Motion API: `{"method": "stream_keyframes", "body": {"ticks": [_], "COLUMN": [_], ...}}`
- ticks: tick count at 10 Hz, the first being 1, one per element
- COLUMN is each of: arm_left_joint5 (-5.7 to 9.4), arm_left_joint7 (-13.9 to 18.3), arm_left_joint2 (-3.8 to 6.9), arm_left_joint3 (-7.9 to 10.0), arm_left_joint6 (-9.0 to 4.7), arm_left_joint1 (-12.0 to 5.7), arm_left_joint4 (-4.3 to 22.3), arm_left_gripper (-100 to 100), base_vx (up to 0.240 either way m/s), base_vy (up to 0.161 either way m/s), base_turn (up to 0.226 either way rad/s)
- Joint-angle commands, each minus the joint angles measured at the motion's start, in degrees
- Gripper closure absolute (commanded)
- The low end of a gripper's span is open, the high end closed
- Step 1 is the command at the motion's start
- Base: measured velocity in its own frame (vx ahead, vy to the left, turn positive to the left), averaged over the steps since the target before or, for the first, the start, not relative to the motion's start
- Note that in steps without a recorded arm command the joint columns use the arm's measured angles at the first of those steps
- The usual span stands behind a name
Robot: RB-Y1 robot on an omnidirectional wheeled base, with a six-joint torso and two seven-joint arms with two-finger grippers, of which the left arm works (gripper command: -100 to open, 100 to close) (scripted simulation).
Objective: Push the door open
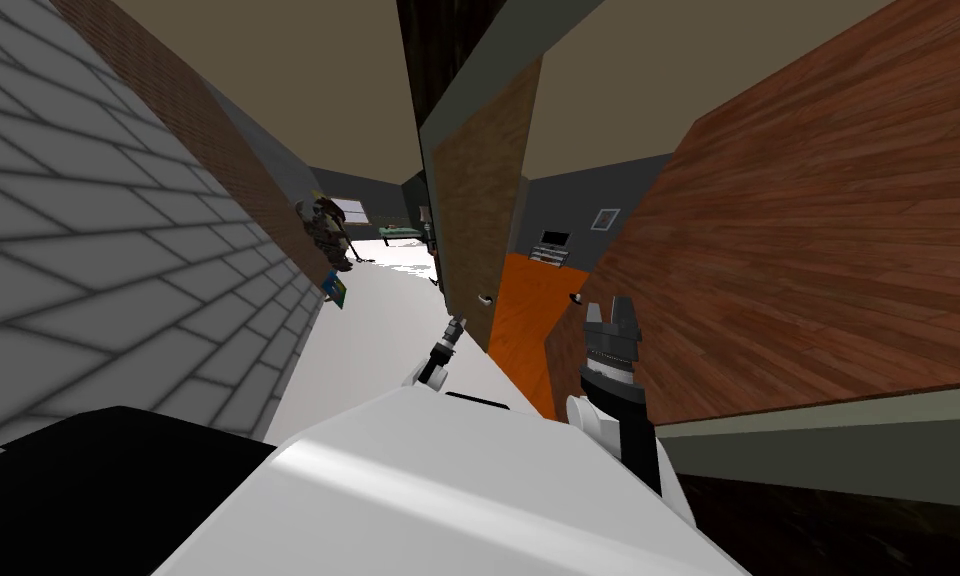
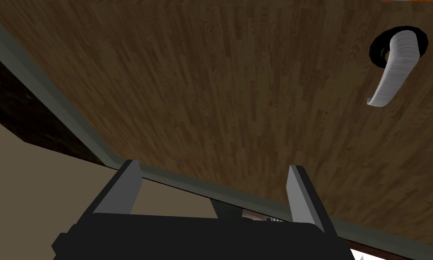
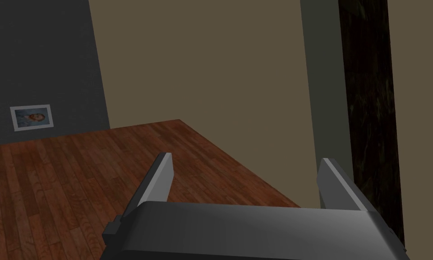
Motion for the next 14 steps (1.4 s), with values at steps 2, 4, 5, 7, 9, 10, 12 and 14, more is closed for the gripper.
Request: {"method": "stream_keyframes", "body": {"ticks": [2,4,5,7,9,10,12,14], "arm_left_joint5": [-0.33,-0.63,-0.77,-1.06,-1.33,-1.47,-1.74,-1.86], "arm_left_joint7": [0.1,0.2,0.3,0.4,0.5,0.6,0.7,0.7], "arm_left_joint2": [-0.1,-0.16,-0.21,-0.3,-0.45,-0.53,-0.69,-0.8], "arm_left_joint3": [-1.12,-2.14,-2.65,-3.65,-4.62,-5.09,-6.04,-6.47], "arm_left_joint6": [-1.1,-1.96,-2.38,-3.22,-4.03,-4.43,-5.22,-5.59], "arm_left_joint1": [-1.67,-3.08,-3.78,-5.17,-6.5,-7.16,-8.47,-9.07], "arm_left_joint4": [4.3,7.8,9.6,12.8,16.4,18.0,21.3,22.8], "arm_left_gripper": [-100,-100,-100,-100,-100,-100,-100,-100], "base_vx": [0.055,0.09,0.097,0.086,0.098,0.101,0.09,0.063], "base_vy": [0.057,0.08,0.081,0.066,0.08,0.073,0.062,0.045], "base_turn": [-0.023,-0.033,-0.022,-0.025,-0.028,-0.028,-0.024,-0.009]}}
